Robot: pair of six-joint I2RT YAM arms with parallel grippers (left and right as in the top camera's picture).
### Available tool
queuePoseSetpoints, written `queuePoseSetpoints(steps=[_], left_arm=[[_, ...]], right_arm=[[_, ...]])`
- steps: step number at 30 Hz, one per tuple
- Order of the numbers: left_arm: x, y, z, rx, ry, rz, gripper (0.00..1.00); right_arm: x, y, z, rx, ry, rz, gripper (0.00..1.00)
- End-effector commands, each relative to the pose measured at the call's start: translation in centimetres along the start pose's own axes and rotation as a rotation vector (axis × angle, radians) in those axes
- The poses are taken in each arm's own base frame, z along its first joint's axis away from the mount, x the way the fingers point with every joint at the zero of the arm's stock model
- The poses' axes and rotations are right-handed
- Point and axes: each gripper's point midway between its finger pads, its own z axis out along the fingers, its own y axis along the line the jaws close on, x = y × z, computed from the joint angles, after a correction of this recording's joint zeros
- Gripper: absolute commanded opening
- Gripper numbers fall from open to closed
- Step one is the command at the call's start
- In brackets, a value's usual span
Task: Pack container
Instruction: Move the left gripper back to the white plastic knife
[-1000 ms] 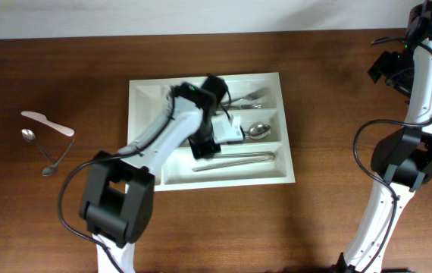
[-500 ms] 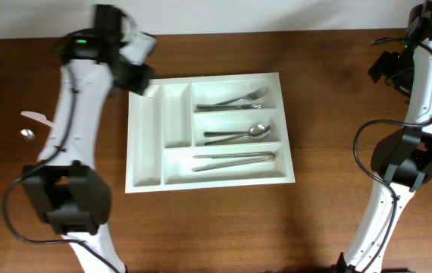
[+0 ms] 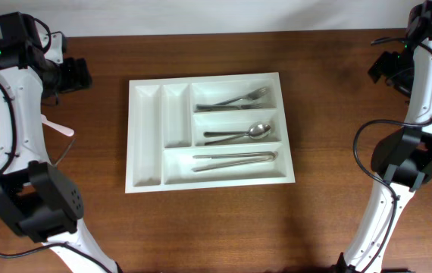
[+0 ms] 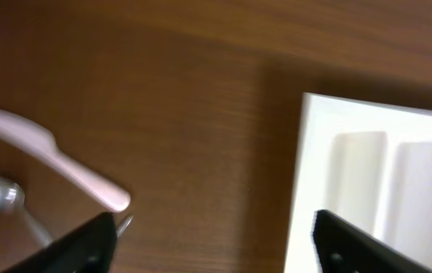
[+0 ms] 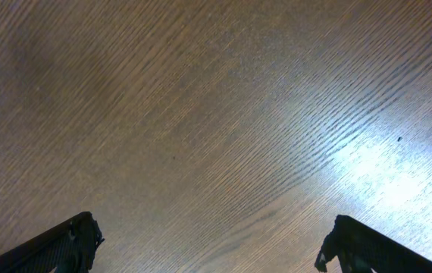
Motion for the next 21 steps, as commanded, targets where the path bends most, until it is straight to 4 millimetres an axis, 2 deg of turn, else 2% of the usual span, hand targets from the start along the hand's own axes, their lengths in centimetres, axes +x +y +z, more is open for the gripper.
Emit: queuePoseSetpoints(steps=[1, 3, 6, 11, 14, 21], left_arm=[[1.7, 4.5, 3.3, -0.225, 0.065, -0.318, 0.93], [2.9, 5.3, 5.3, -0.27, 0.108, -0.422, 0.99], [4.7, 5.7, 8.5, -0.294, 0.177, -0.55, 0.99], [7.5, 6.1, 12.1, -0.34, 0.268, -0.672, 0.99], [8.2, 6.2, 13.1, -0.353, 0.289, -0.698, 1.0], [8.3, 7.5, 13.0, -0.388, 0.274, -0.743, 0.99]], right_arm=[[-0.7, 0.0, -2.3, -0.027, -0.05, 0.007, 0.99], [-0.7, 0.0, -2.3, -0.027, -0.05, 0.007, 0.99], [-0.7, 0.0, -2.3, -0.027, -0.05, 0.007, 0.99], [-0.7, 0.0, -2.3, -0.027, -0.05, 0.007, 0.99], [-0.7, 0.0, -2.3, -0.027, -0.05, 0.007, 0.99], [-0.7, 0.0, -2.3, -0.027, -0.05, 0.007, 0.99]])
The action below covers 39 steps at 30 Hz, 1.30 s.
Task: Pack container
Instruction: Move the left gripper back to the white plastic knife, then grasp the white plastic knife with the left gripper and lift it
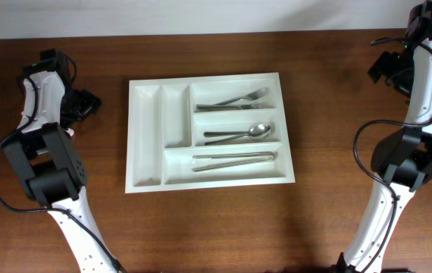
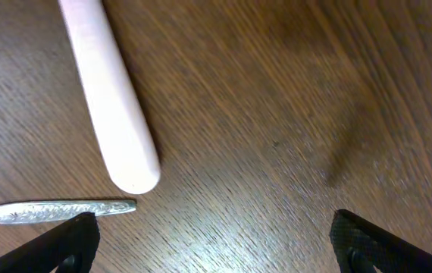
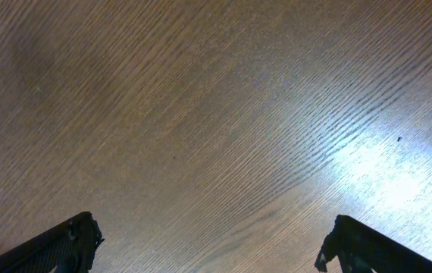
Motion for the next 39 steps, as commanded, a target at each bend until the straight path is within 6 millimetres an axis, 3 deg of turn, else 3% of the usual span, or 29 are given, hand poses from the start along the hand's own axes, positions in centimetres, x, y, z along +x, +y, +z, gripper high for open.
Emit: queuePoseSetpoints(steps=[1, 9, 12, 20, 24, 27, 33, 39], left_arm=[[-1.2, 1.5, -0.1, -0.021, -0.024, -0.088, 1.0], [-3.4, 4.2, 0.4, 0.041, 0.013, -0.214, 1.0], [-3.9, 3.7, 1.3, 0.125, 0.047, -0.183, 1.0], [-1.7, 2.3, 5.3, 0.184, 0.178, -0.09, 1.0], [-1.0, 2.3, 6.0, 0.179, 0.211, -0.089, 0.89], [-0.9, 2.2, 6.0, 0.179, 0.213, -0.088, 0.67], [-0.4, 2.5, 5.9, 0.165, 0.233, -0.088, 0.35], [0.5, 3.4, 5.8, 0.126, 0.266, -0.089, 0.31]], right_arm=[[-0.7, 0.0, -2.3, -0.027, -0.05, 0.007, 0.99], [-0.7, 0.0, -2.3, -0.027, -0.05, 0.007, 0.99], [-0.7, 0.0, -2.3, -0.027, -0.05, 0.007, 0.99], [-0.7, 0.0, -2.3, -0.027, -0.05, 0.007, 0.99], [-0.7, 0.0, -2.3, -0.027, -0.05, 0.007, 0.99], [-0.7, 0.0, -2.3, -0.027, -0.05, 0.007, 0.99], [-0.7, 0.0, -2.3, -0.027, -0.05, 0.007, 0.99], [-0.7, 0.0, -2.3, -0.027, -0.05, 0.007, 0.99]])
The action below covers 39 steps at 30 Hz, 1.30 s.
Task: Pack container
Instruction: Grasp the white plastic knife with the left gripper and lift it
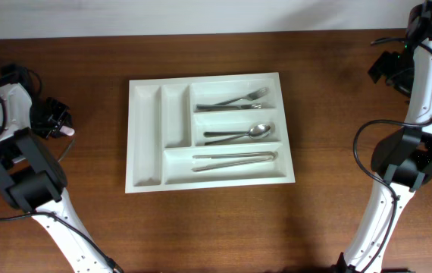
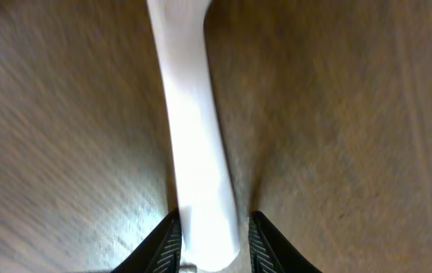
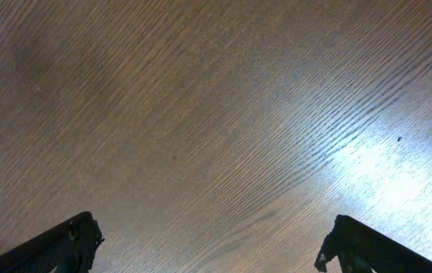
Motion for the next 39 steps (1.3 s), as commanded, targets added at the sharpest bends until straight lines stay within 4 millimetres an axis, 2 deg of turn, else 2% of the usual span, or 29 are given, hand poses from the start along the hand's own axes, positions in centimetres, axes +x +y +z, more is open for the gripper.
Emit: queuePoseSetpoints(steps=[1, 2, 6, 10, 13, 18, 25, 31, 37, 39], left_arm=[[2.6, 1.7, 3.9, -0.08, 0.127, -0.008, 0.32], [2.7, 2.1, 3.9, -0.1, 0.129, -0.009, 0.33], [3.1, 3.7, 3.6, -0.182, 0.132, -0.007, 0.46], [2.9, 4.5, 3.4, -0.228, 0.118, -0.005, 0.5], [2.5, 4.6, 3.5, -0.223, 0.109, -0.009, 0.51], [1.3, 4.5, 3.6, -0.197, 0.071, -0.017, 0.63], [0.2, 4.2, 3.7, -0.175, 0.032, -0.02, 0.63], [-0.2, 3.9, 3.8, -0.163, 0.014, -0.015, 0.3], [-0.3, 4.0, 3.8, -0.171, 0.015, 0.016, 0.06], [-0.1, 4.1, 3.8, -0.175, 0.021, 0.023, 0.02]], right_arm=[[-0.7, 0.0, -2.3, -0.027, -0.05, 0.006, 0.99], [-0.7, 0.0, -2.3, -0.027, -0.05, 0.006, 0.99], [-0.7, 0.0, -2.3, -0.027, -0.05, 0.006, 0.99], [-0.7, 0.0, -2.3, -0.027, -0.05, 0.006, 0.98], [-0.7, 0.0, -2.3, -0.027, -0.05, 0.006, 0.99], [-0.7, 0.0, -2.3, -0.027, -0.05, 0.006, 0.99], [-0.7, 0.0, -2.3, -0.027, -0.05, 0.006, 0.99], [-0.7, 0.0, -2.3, -0.027, -0.05, 0.006, 0.98], [-0.7, 0.0, -2.3, -0.027, -0.05, 0.006, 0.99], [-0.7, 0.0, -2.3, -0.027, -0.05, 0.006, 0.99]])
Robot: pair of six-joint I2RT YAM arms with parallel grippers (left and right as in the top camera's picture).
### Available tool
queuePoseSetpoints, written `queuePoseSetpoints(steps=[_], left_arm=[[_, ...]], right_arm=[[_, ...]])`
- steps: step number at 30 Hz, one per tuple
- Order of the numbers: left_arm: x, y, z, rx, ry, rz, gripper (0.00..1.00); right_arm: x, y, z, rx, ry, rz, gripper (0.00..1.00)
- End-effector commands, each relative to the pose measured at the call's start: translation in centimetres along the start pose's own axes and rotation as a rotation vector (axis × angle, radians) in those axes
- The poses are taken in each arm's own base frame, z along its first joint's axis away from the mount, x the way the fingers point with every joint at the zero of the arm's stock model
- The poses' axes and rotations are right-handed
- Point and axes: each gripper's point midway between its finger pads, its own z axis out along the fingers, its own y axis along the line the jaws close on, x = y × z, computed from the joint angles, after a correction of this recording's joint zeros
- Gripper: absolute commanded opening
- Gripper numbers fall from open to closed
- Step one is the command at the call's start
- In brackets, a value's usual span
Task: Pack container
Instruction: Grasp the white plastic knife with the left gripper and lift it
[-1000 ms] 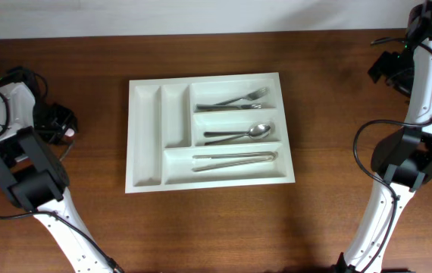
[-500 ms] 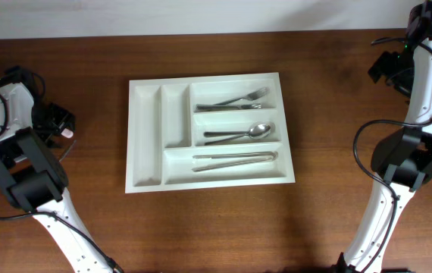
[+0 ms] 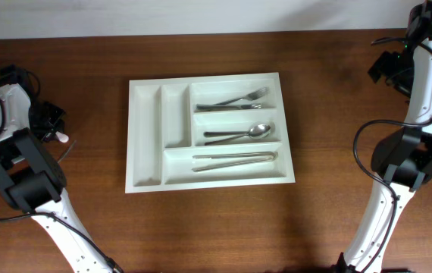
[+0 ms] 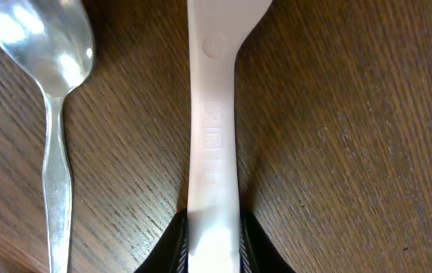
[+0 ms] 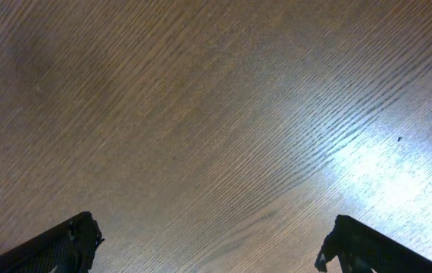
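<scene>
At the table's far left, my left gripper [image 3: 52, 123] is down at the wood and shut on the handle of a white plastic utensil [image 4: 213, 129]. Both black fingers press the handle's sides at the bottom edge of the left wrist view [image 4: 214, 246]. A metal spoon [image 4: 52, 114] lies on the table just beside it. The white compartment tray [image 3: 146, 136] sits mid-table, holding forks [image 3: 239, 100], a spoon [image 3: 240, 134] and long metal pieces [image 3: 235, 159]. My right gripper [image 5: 208, 243] hangs open over bare wood at the back right [image 3: 386, 68].
The tray's two narrow left compartments [image 3: 175, 114] hold nothing. A black cable loops beside each arm's base at the table's sides.
The left fingers, which straddled the white handle, now pinch it tight. The wrist view has shifted so the metal spoon shows alongside. The right arm is unchanged.
My left gripper was open at the back left, with the white utensil lying left of the tray. Then it stood open low over the utensil and a metal spoon. Later its fingers flanked the handle, and now they are shut on it. The right gripper stayed open throughout.
</scene>
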Motion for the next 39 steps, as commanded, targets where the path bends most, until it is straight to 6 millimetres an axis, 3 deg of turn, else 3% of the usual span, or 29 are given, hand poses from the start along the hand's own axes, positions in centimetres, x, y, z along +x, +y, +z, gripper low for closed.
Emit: queuePoseSetpoints(steps=[1, 13, 30, 34, 39], left_arm=[[1.3, 1.3, 4.0, -0.058, 0.078, 0.027, 0.02], [1.5, 1.0, 2.7, -0.05, 0.098, 0.081, 0.02], [-4.1, -2.6, -6.3, 0.077, -0.125, 0.163, 0.02], [-4.6, -4.3, -8.4, 0.16, -0.161, 0.23, 0.02], [-3.4, -8.9, -11.3, 0.354, -0.193, 0.479, 0.02]], right_arm=[[-0.7, 0.0, -2.3, -0.027, -0.05, 0.006, 0.99], [-0.7, 0.0, -2.3, -0.027, -0.05, 0.006, 0.99], [-0.7, 0.0, -2.3, -0.027, -0.05, 0.006, 0.99], [-0.7, 0.0, -2.3, -0.027, -0.05, 0.006, 0.99], [-0.7, 0.0, -2.3, -0.027, -0.05, 0.006, 0.99]])
